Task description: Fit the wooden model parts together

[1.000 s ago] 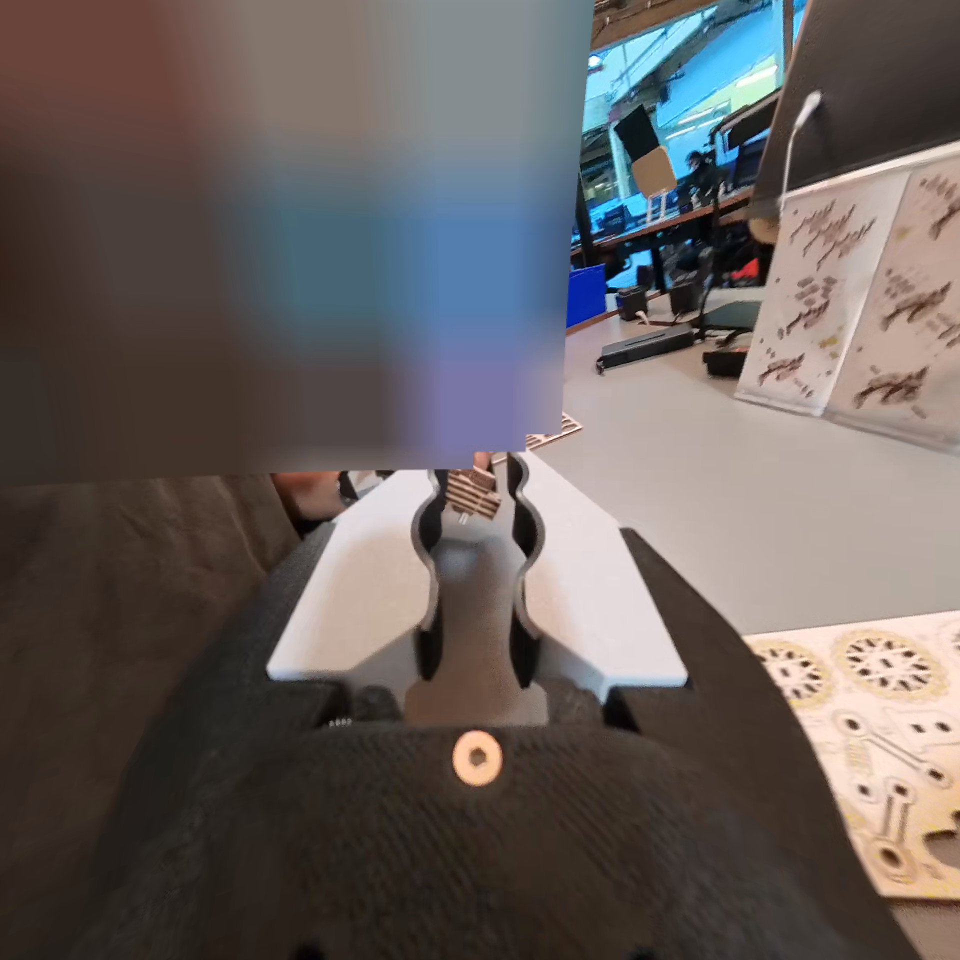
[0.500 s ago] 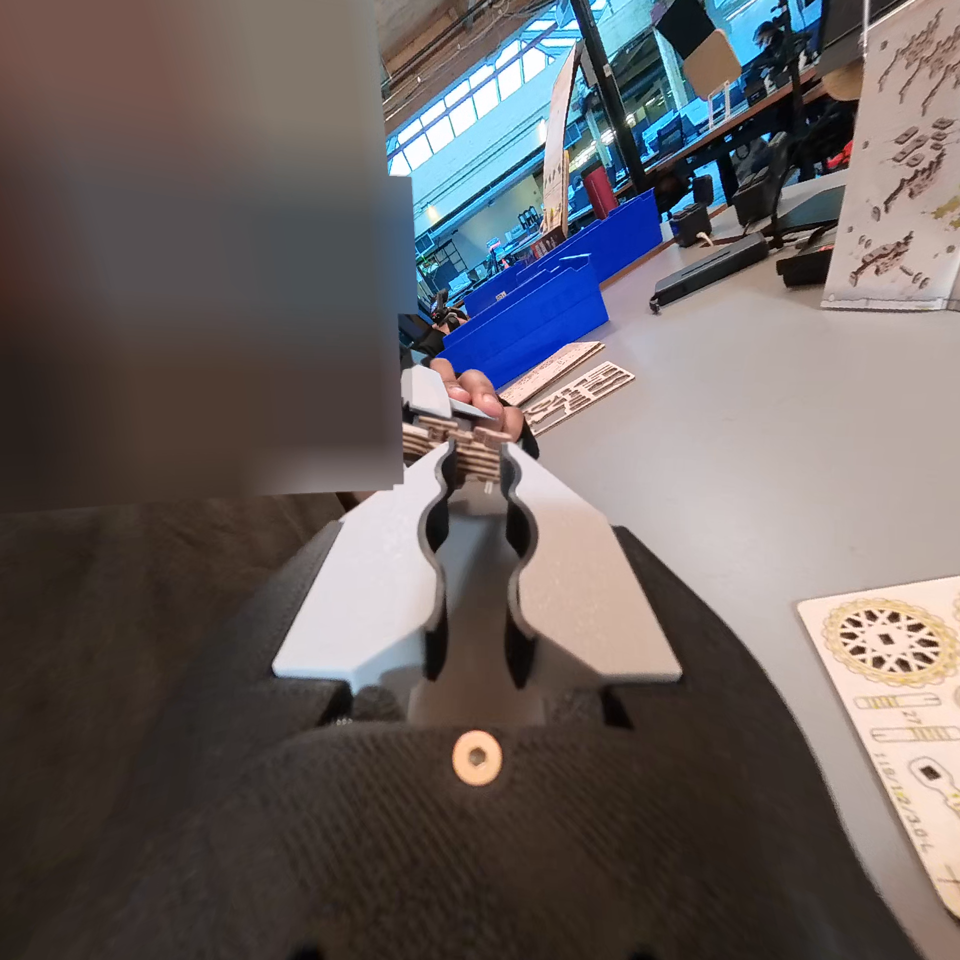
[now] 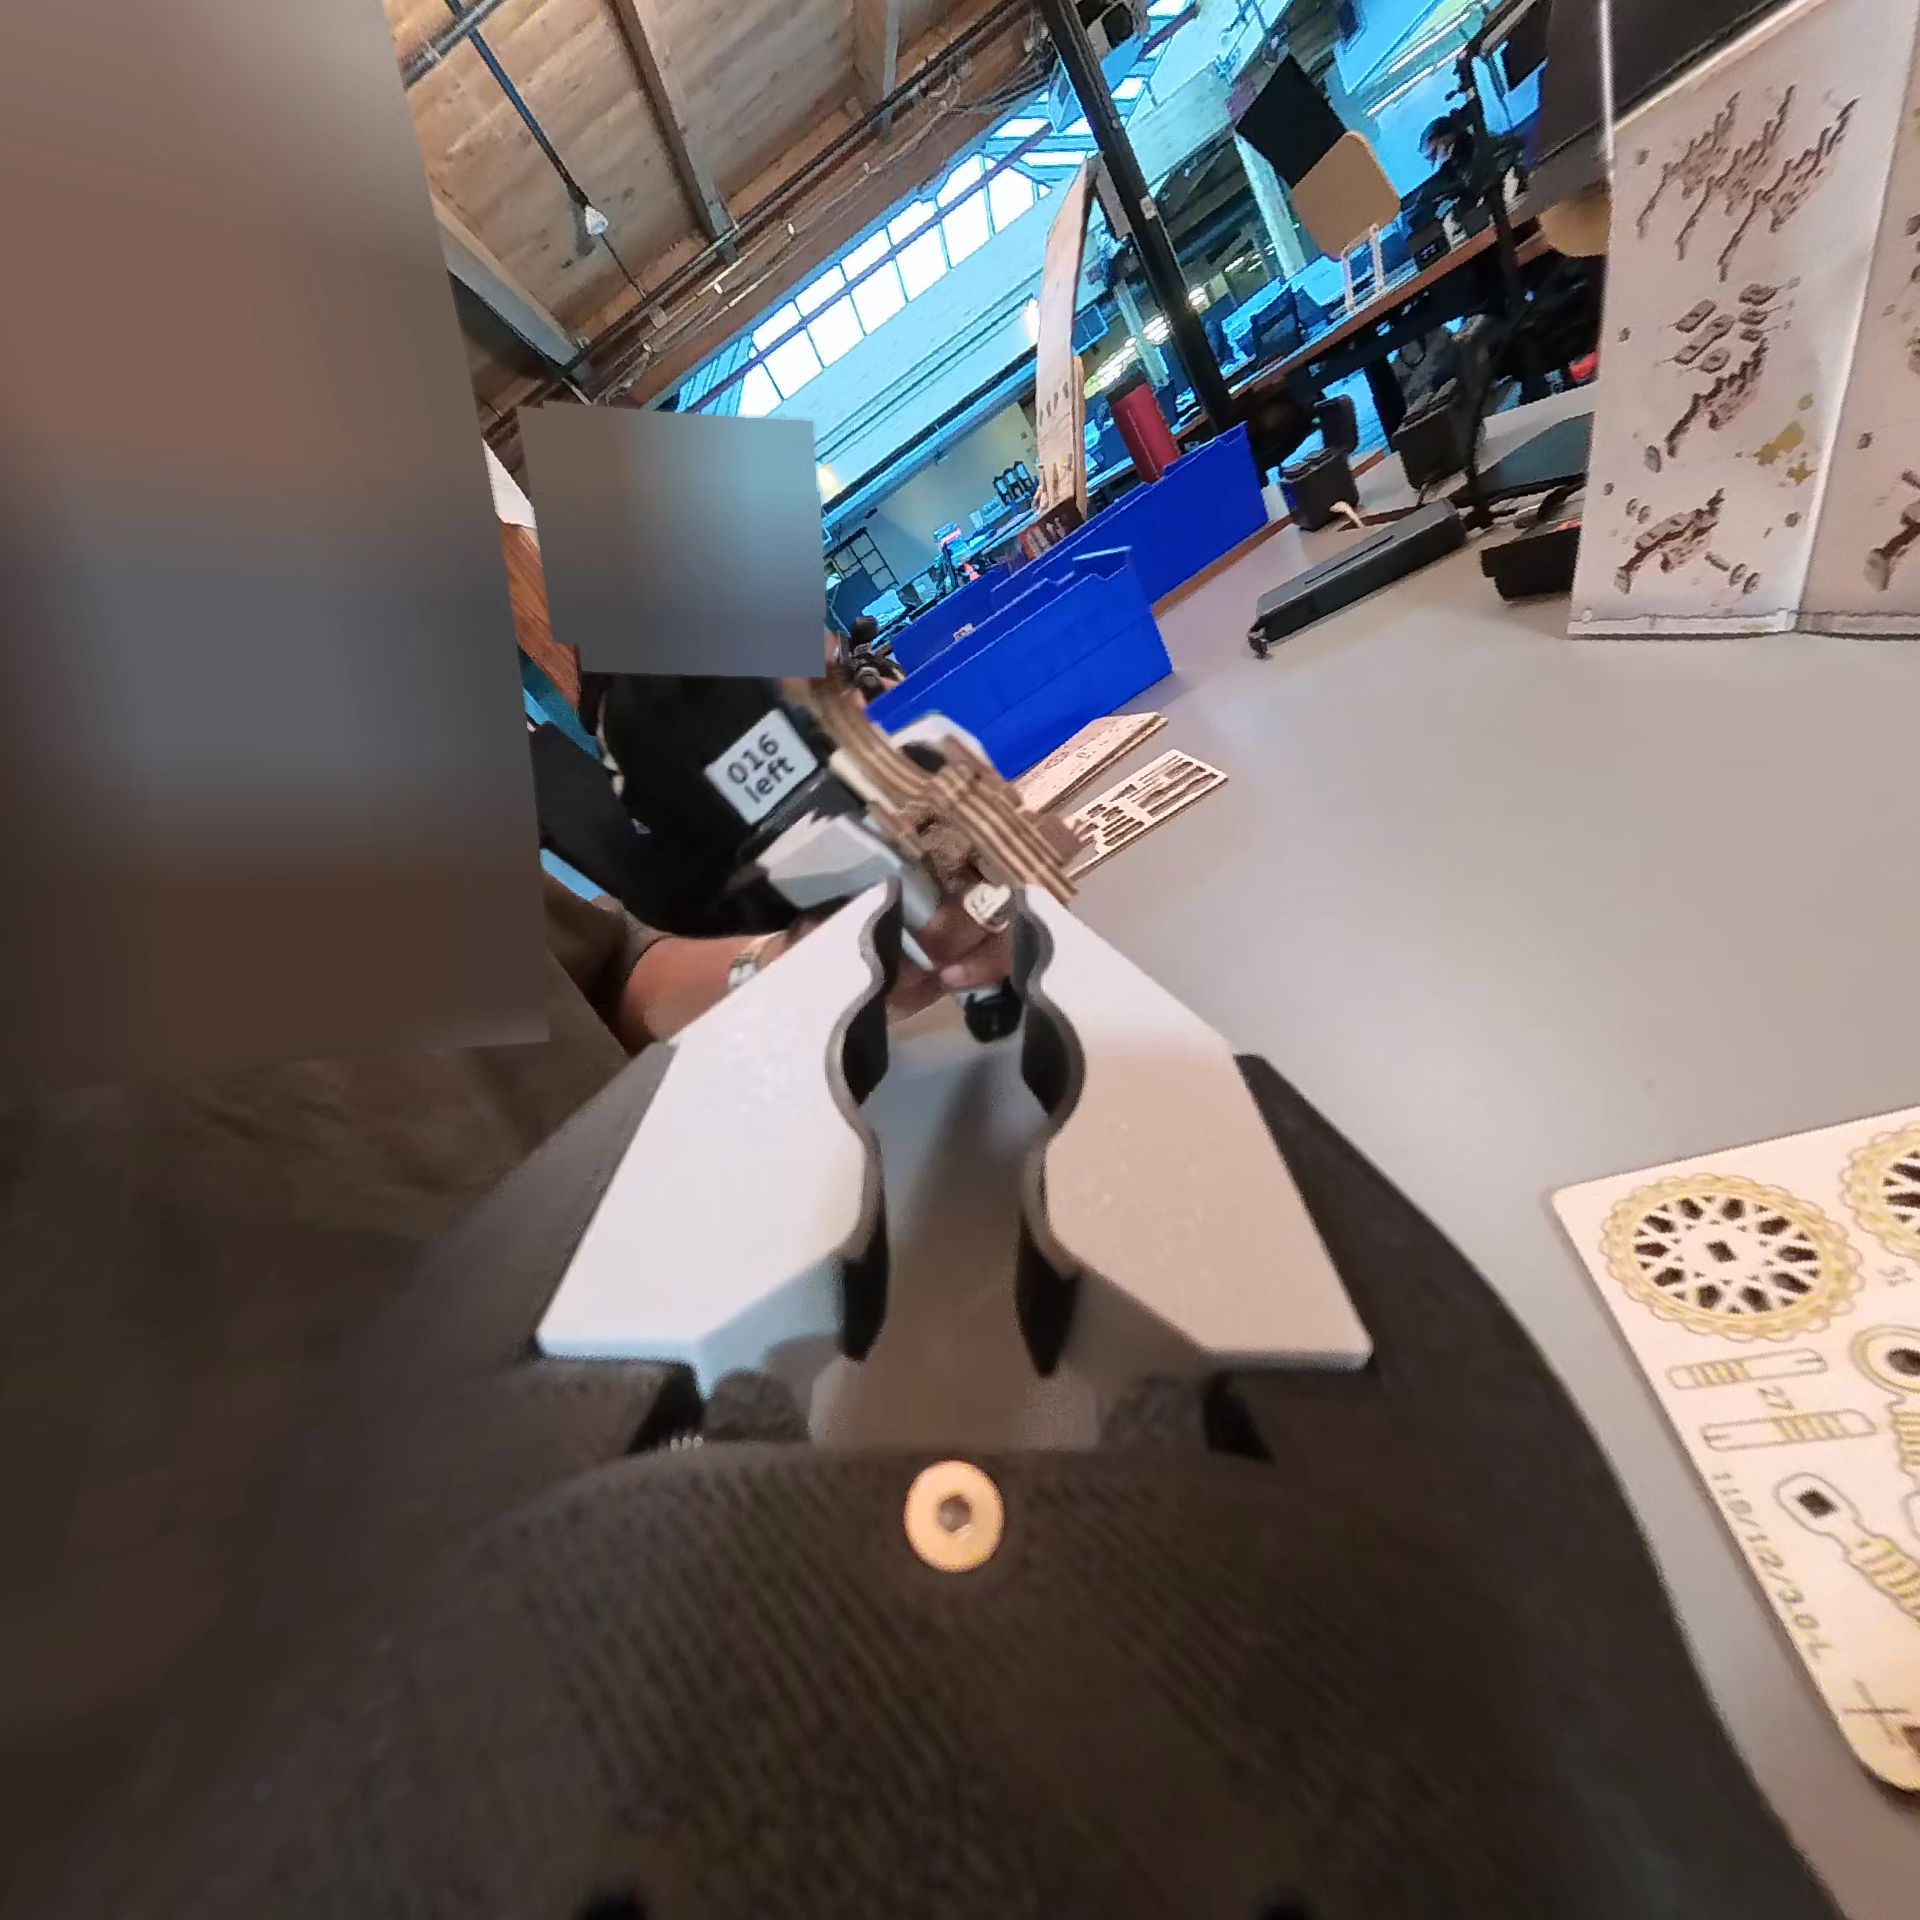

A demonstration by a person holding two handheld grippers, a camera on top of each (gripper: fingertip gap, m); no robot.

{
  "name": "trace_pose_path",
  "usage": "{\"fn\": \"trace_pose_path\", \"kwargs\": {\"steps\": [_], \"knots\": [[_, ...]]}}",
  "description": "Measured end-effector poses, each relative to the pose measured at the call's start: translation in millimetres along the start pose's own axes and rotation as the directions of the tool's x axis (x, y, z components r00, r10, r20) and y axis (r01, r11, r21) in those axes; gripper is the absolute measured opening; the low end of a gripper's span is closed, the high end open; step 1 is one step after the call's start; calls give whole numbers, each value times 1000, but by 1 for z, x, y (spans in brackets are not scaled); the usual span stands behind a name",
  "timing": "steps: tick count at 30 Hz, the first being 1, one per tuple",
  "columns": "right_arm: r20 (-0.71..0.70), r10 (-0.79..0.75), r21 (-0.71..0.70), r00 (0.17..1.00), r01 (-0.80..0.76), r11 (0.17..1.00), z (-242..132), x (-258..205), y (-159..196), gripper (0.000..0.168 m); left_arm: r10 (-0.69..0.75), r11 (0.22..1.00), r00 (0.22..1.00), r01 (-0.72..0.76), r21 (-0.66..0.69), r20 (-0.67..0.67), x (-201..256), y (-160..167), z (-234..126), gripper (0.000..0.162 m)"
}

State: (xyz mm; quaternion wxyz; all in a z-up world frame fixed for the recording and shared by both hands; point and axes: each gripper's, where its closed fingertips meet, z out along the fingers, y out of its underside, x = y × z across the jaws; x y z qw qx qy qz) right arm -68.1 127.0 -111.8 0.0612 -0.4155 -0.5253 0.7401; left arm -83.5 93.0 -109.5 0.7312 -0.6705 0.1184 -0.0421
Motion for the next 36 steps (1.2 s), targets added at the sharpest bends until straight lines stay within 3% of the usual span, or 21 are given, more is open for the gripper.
{"fn": "trace_pose_path", "kwargs": {"steps": [2,6,10,13,16,18,21,25,27,29,36], "knots": [[-25,-34,0,999,34,999,0,1,-1,19,-202,979,979,202,-32,-4,-10,9,0,26],[-62,-75,4,995,76,997,-1,1,-3,19,-266,945,963,268,-185,38,-18,34,1,27],[-85,-106,-19,991,105,994,2,1,1,20,-383,912,923,384,-144,36,-16,25,1,27],[-136,-215,-83,967,205,975,7,2,7,22,-514,851,856,518,-86,60,-25,24,-3,27],[-284,-434,-149,855,408,901,8,6,0,49,-672,737,734,676,-5,102,-42,28,-10,27],[-365,-649,-250,667,602,759,7,2,-8,47,-786,617,609,784,68,105,-52,30,-15,27],[-359,-885,-456,295,772,443,14,-4,-8,47,-911,412,411,898,153,38,-55,29,-22,27],[-149,-967,-599,-205,797,-77,39,-8,14,37,-960,259,274,947,189,-58,-47,25,-30,27],[-40,-923,-592,-383,753,-287,50,-8,26,33,-969,214,234,956,198,-83,-46,24,-37,27],[8,-907,-575,-422,740,-349,58,-7,32,29,-974,193,212,961,196,-82,-45,27,-44,27],[59,-922,-557,-384,754,-349,69,9,36,24,-982,126,148,975,180,-114,-37,28,-57,26]]}}
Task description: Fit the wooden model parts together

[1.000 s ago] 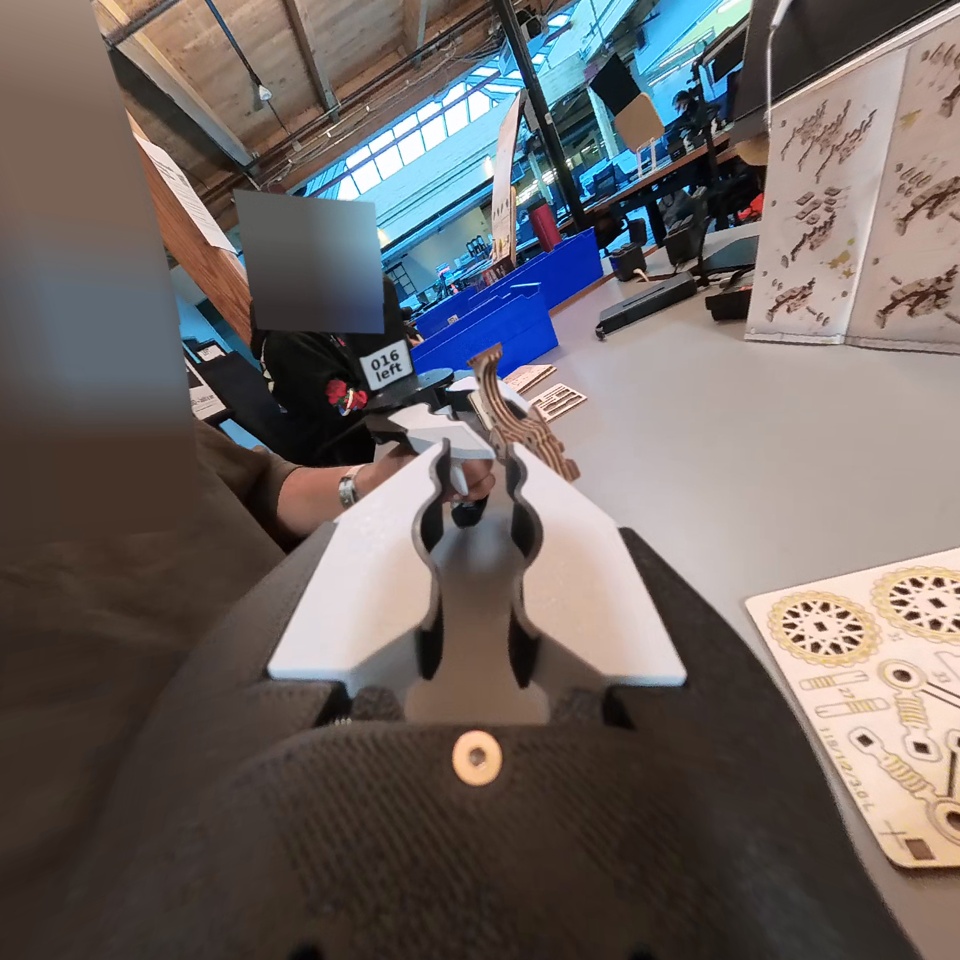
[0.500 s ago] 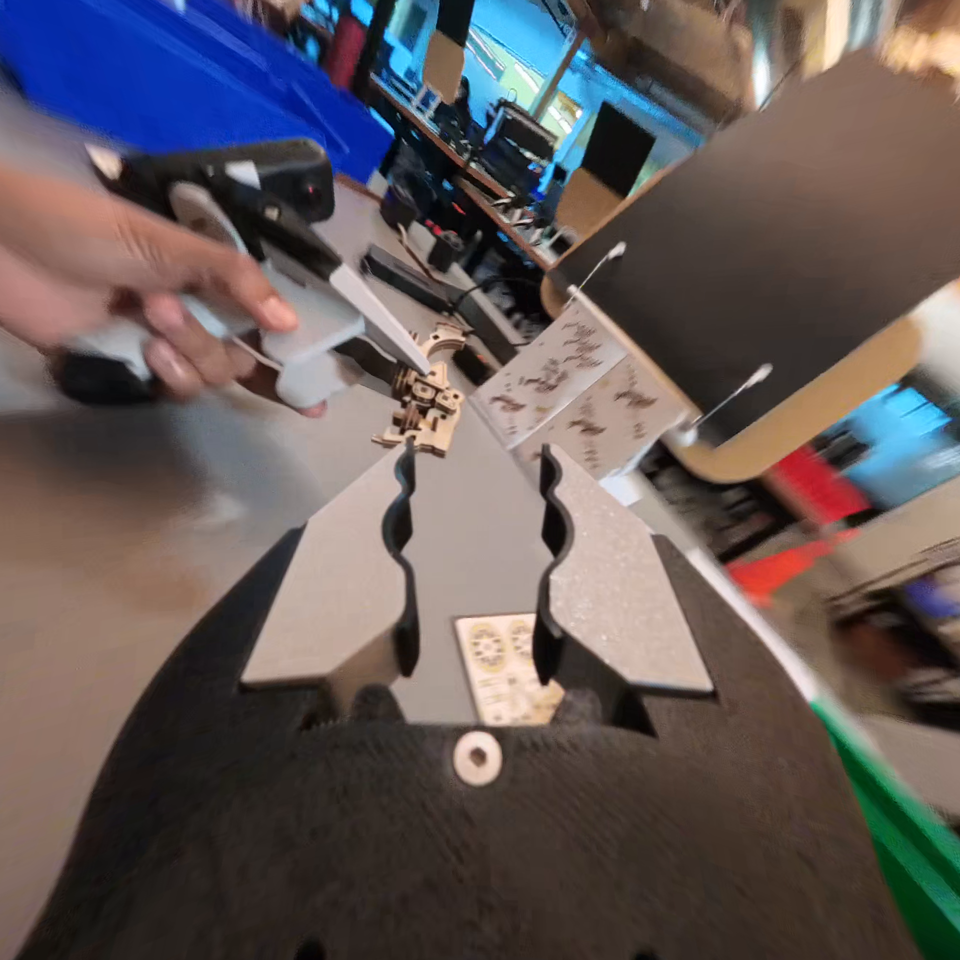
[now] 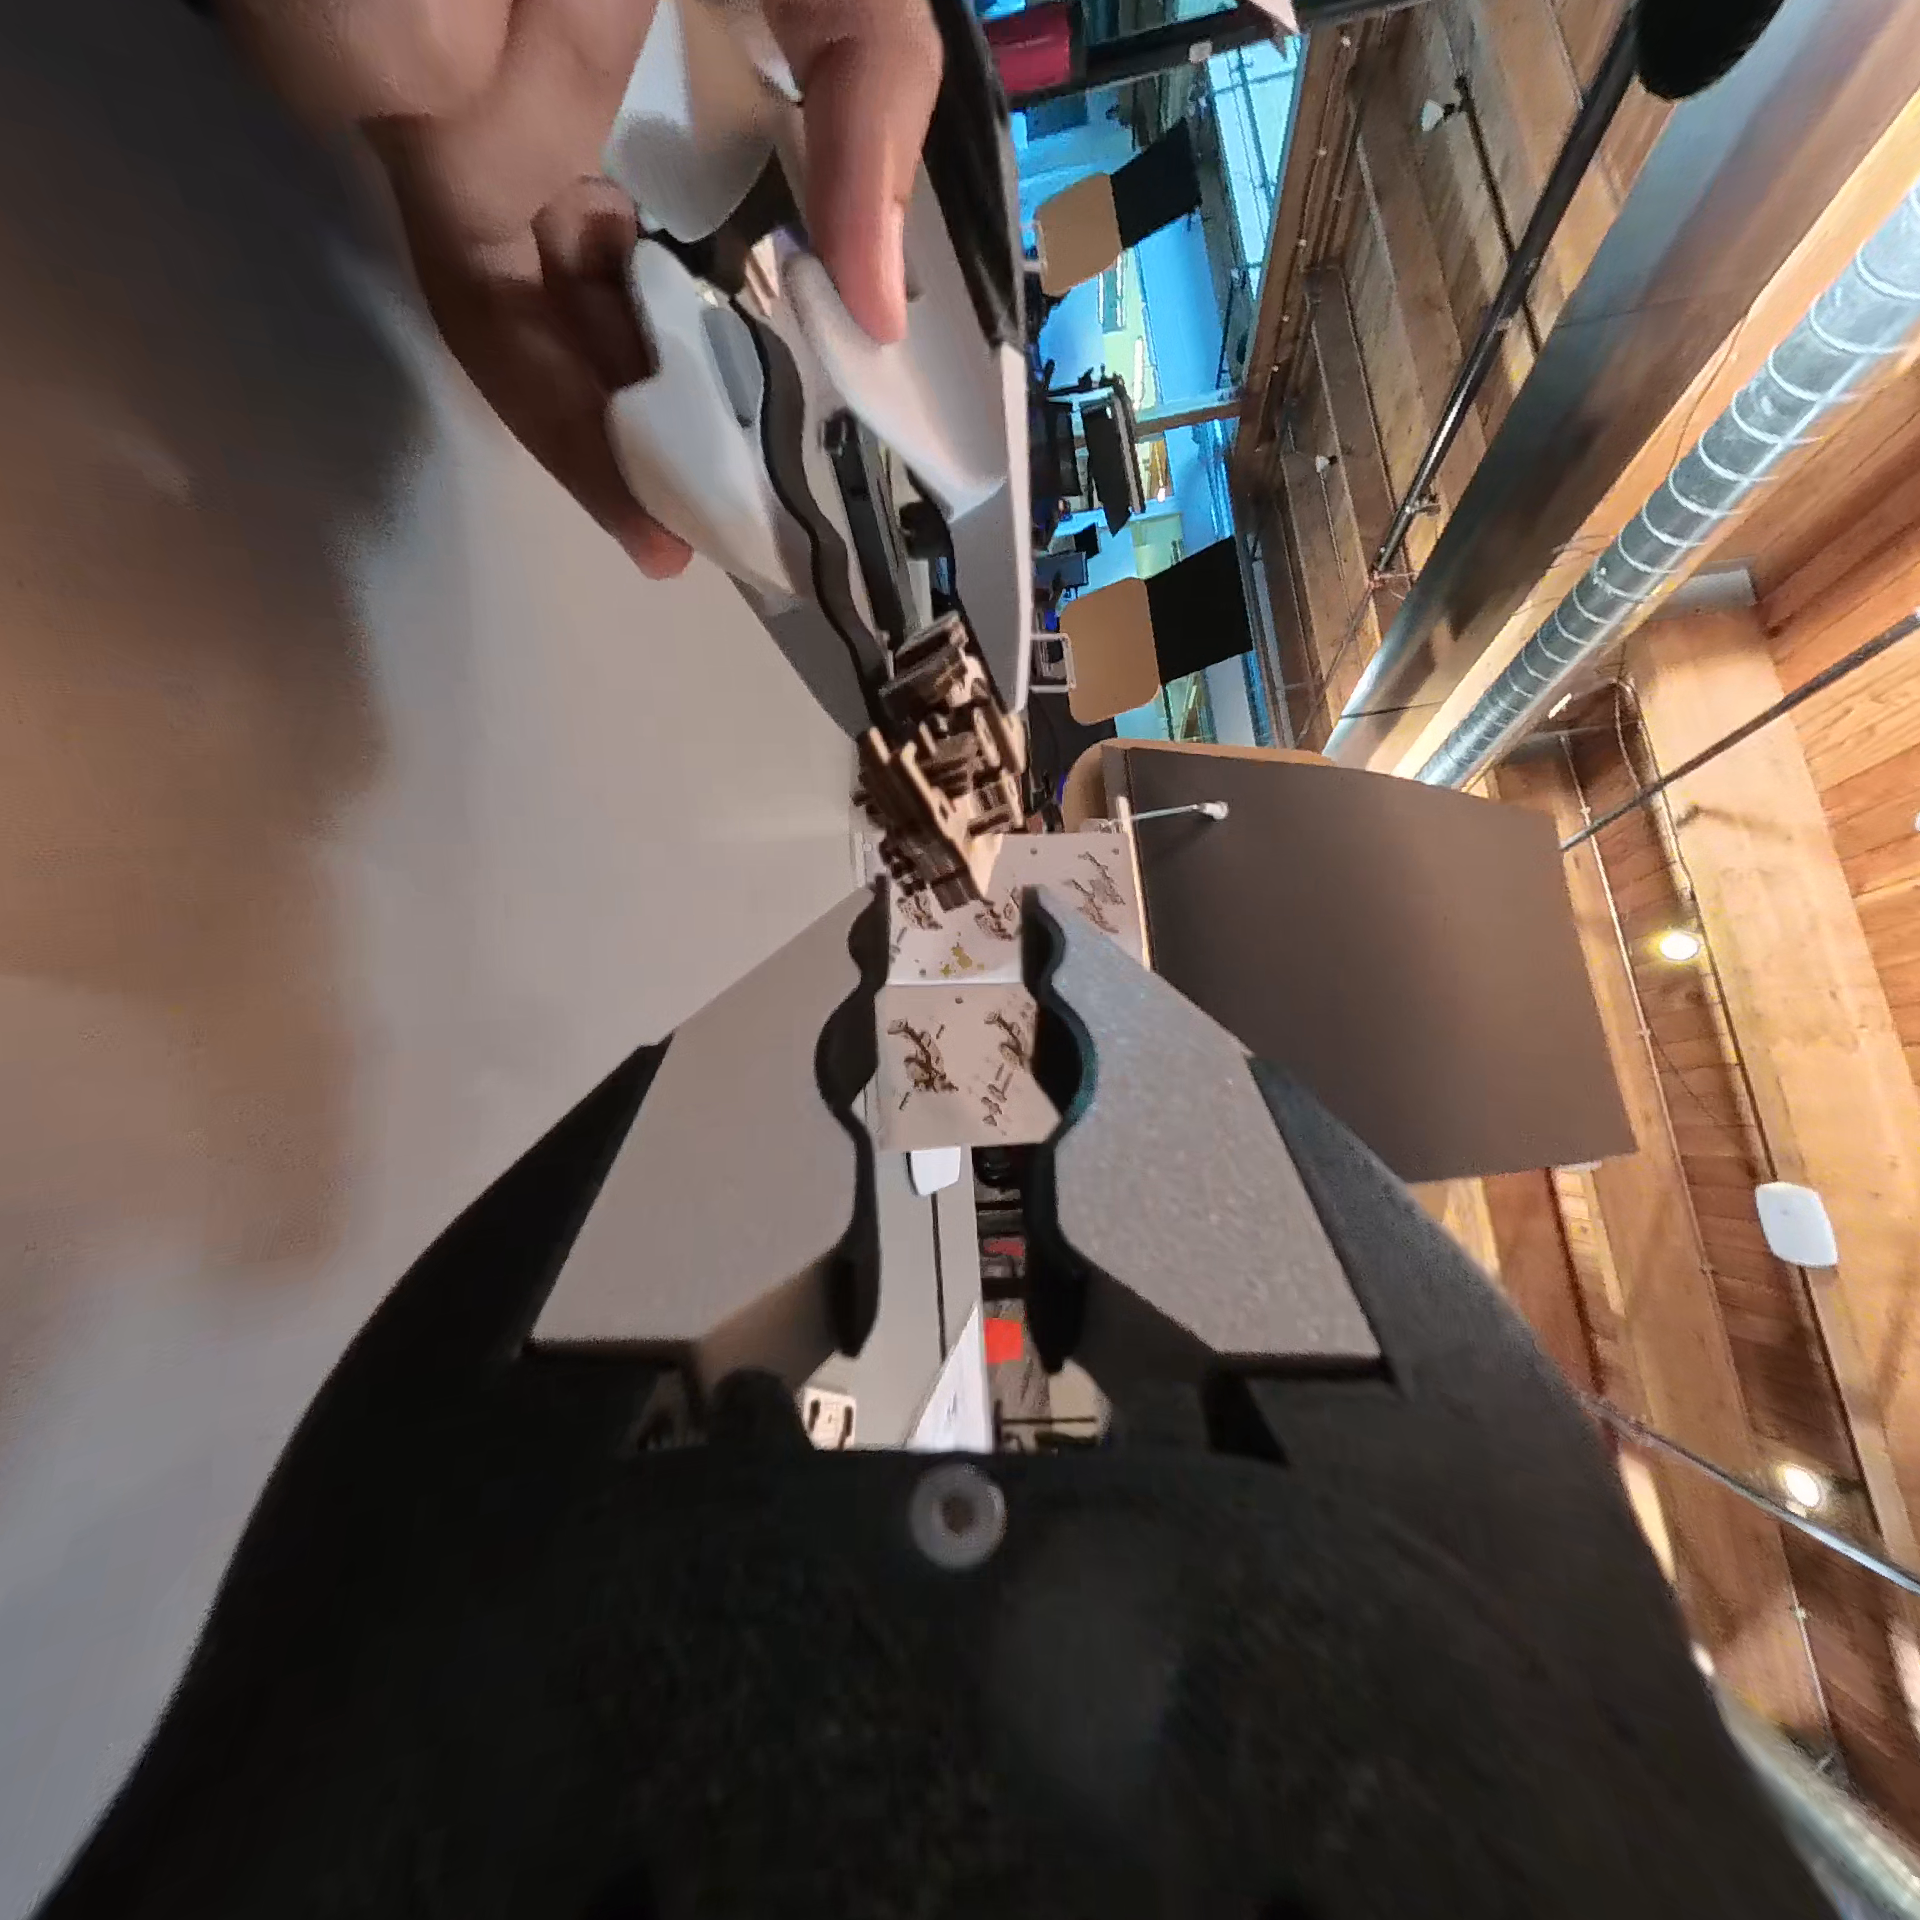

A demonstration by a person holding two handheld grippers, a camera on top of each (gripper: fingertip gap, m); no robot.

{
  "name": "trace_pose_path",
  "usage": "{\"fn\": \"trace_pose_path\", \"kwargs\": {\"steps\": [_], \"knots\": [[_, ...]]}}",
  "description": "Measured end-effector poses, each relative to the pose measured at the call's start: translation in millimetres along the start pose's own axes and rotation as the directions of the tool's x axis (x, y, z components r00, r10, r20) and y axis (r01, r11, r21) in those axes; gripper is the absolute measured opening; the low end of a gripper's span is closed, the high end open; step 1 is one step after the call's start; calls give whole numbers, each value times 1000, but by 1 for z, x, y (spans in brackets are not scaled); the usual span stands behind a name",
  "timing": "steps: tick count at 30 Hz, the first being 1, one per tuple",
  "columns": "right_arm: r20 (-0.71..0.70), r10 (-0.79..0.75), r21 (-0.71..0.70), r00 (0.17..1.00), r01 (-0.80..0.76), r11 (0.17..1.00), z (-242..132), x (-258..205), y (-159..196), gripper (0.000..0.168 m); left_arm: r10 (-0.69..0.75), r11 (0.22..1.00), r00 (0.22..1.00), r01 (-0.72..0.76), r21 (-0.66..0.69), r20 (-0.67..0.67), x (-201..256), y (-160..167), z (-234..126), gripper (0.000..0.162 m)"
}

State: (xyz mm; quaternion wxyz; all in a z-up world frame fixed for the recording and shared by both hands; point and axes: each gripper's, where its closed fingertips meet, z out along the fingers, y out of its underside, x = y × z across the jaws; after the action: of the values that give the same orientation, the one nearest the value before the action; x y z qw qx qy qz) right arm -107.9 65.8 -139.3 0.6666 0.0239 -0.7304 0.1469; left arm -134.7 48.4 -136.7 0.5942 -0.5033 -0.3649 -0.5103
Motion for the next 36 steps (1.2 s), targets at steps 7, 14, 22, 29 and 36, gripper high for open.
{"fn": "trace_pose_path", "kwargs": {"steps": [7,14,22,29,36], "knots": [[14,-130,26,991,130,991,0,-9,-5,10,-69,997,998,69,-18,-7,-6,7,0,27],[4,-98,17,995,98,995,-9,-2,-6,8,6,997,999,-10,-82,-47,-1,11,9,35],[93,366,-19,926,-366,931,-18,4,14,7,75,997,996,-76,-11,-47,-4,-18,11,60],[345,852,-107,394,-886,452,-25,-10,22,7,264,962,964,-265,63,26,-5,-54,4,57],[439,896,-375,63,-894,247,-27,-50,27,7,411,907,909,-401,-127,65,-15,-27,21,54]]}}
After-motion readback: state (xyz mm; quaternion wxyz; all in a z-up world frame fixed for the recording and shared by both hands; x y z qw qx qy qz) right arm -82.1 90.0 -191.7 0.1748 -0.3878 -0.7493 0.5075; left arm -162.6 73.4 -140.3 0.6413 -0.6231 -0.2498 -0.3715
